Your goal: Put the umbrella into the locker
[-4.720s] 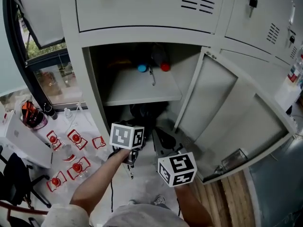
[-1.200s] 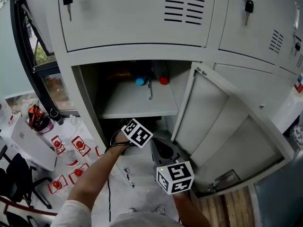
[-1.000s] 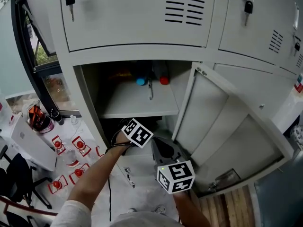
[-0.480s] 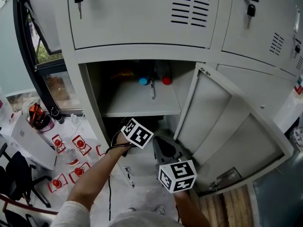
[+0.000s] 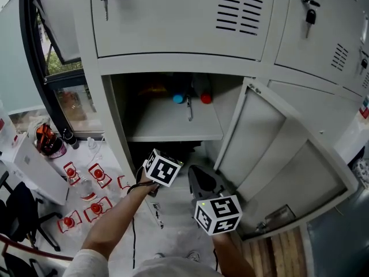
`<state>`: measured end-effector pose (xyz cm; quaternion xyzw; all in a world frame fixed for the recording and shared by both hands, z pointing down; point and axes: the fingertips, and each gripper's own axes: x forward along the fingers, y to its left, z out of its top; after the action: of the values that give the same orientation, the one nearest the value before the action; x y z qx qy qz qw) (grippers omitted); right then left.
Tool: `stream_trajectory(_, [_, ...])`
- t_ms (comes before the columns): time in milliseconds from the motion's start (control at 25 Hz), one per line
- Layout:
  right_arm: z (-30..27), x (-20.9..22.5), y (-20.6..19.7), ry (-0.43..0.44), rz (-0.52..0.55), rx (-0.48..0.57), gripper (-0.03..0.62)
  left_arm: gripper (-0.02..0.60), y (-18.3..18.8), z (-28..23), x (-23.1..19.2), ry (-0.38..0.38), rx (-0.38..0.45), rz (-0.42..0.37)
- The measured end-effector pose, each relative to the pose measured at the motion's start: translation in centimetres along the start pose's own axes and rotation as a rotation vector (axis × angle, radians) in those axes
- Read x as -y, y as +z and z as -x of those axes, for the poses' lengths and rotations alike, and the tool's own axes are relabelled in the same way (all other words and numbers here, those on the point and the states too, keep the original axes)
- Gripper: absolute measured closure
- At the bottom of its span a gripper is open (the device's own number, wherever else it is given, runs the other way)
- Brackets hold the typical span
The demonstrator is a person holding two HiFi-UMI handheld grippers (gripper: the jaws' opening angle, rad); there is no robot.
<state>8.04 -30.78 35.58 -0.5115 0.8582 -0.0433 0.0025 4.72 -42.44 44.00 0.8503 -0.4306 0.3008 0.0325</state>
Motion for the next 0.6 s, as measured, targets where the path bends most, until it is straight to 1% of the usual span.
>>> stream_trajectory(80, [0.1, 0.0, 0.0, 0.001, 0.001, 0.0, 0.591, 0.324, 0.3, 0.7, 0.1, -0.011, 0.036, 0.05])
stream_trajectory(200, [0.1, 0.0, 0.0, 0.001, 0.001, 0.0, 0.591, 0.334, 0.1, 2.0, 0.5, -0.03, 0.055, 0.128])
stream_trajectory(360, [-0.1, -0.1, 0.1, 0.003, 0.002, 0.0, 0.591, 0.363, 0.6, 3.0, 1.4, -0.041, 0.103, 0.135])
stream_trajectory(520, [0.0, -0.1, 0.1, 0.003, 0.004, 0.0, 0.591, 0.383, 1.0, 4.3, 1.9, -0.05, 0.158, 0.159])
stream_trajectory(600, [0.0, -0.1, 0.1, 0.003, 0.004, 0.0, 0.591, 0.404, 1.5, 5.1, 1.9, -0.05, 0.195, 0.176])
